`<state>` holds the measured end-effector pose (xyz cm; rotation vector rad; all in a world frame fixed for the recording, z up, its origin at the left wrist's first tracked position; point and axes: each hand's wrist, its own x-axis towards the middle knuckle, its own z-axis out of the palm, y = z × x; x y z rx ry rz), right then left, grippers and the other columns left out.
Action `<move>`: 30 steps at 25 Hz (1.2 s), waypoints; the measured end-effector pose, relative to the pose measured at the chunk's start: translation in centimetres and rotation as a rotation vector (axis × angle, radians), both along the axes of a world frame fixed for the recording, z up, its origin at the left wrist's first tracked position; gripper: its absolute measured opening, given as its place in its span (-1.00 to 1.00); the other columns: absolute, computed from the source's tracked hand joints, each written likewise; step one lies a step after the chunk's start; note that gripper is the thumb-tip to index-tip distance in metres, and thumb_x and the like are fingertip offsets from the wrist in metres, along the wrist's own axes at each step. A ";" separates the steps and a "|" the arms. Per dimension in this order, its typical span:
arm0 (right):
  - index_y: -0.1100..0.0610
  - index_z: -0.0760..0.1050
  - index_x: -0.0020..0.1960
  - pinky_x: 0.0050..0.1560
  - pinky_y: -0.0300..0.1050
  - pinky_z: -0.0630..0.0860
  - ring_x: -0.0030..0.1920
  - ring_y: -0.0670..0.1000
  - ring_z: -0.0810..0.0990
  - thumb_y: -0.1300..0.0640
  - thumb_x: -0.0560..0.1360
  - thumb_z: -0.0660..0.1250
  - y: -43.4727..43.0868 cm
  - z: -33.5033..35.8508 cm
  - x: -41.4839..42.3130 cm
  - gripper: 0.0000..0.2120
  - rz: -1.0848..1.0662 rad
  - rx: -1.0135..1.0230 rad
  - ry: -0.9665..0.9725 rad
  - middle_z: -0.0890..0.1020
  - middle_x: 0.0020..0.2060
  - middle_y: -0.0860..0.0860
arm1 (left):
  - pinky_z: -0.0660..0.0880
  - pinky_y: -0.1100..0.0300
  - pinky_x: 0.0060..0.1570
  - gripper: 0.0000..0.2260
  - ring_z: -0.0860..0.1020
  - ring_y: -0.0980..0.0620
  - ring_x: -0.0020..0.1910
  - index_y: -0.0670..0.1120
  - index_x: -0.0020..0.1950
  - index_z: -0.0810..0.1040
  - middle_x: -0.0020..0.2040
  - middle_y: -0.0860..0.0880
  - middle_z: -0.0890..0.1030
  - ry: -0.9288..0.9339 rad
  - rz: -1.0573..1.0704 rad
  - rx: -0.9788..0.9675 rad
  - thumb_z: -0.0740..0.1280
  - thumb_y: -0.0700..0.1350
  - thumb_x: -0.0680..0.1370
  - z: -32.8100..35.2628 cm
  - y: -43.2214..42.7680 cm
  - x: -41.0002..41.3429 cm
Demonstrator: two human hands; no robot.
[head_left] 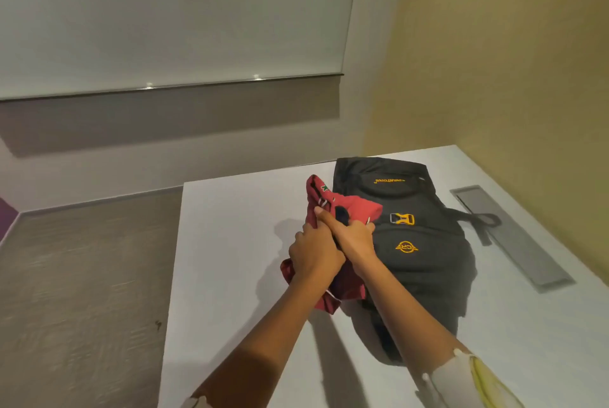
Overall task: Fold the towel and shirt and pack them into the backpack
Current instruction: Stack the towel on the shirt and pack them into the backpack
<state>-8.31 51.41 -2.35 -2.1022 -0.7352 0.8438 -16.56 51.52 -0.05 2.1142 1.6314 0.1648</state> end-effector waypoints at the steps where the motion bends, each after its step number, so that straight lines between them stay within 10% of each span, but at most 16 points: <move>1: 0.10 0.62 0.03 0.28 0.11 0.45 0.19 0.24 0.45 -0.55 0.07 0.36 -0.2 0.8 1.5 -0.16 -0.044 0.010 0.031 0.31 0.29 0.13 | 0.44 -0.06 0.27 -0.42 0.42 -0.17 0.32 -0.07 0.52 0.19 0.40 -0.16 0.39 0.019 -0.064 0.038 0.29 0.07 0.57 0.9 -0.9 1.2; 7: 0.25 0.44 -0.01 0.09 0.14 0.58 0.05 0.22 0.53 -0.15 0.22 0.50 -4.4 4.8 10.7 -0.43 -0.186 0.008 -0.047 0.31 0.18 0.14 | 0.49 -0.03 0.22 -0.55 0.53 -0.12 0.22 0.00 0.45 0.35 0.37 -0.05 0.48 -0.199 -0.445 0.042 0.29 0.04 0.57 3.2 -5.0 7.1; 11: 0.16 0.56 0.09 0.05 0.11 0.60 0.01 0.21 0.58 -0.30 0.04 0.39 -8.3 6.0 16.4 -0.24 -0.210 -0.042 -0.198 0.46 0.21 0.18 | 0.56 0.09 0.07 -0.80 0.61 0.01 0.01 0.04 0.13 0.64 0.09 0.06 0.65 -0.566 -0.345 -0.221 0.26 -0.10 0.59 2.5 -4.0 8.3; 19: 0.14 0.49 0.03 -0.07 0.04 0.63 -0.12 0.17 0.62 -0.38 0.05 0.38 -16.5 7.0 23.5 -0.25 -0.141 -0.240 -0.298 0.54 0.10 0.19 | 0.52 0.02 0.16 -0.75 0.57 -0.13 0.17 0.13 0.25 0.55 0.21 -0.04 0.61 0.160 -0.592 -0.048 0.27 -0.06 0.59 -5.7 -4.7 10.7; 30: 0.13 0.39 0.23 0.10 -0.01 0.59 0.07 0.13 0.55 -0.23 0.32 0.48 -23.2 0.6 21.2 -0.35 -0.055 -0.386 -0.230 0.35 0.24 0.13 | 0.44 0.03 0.23 -0.61 0.49 -0.13 0.27 0.20 0.31 0.52 0.34 0.04 0.51 0.473 -0.946 -0.006 0.20 -0.18 0.57 -7.4 -5.7 13.5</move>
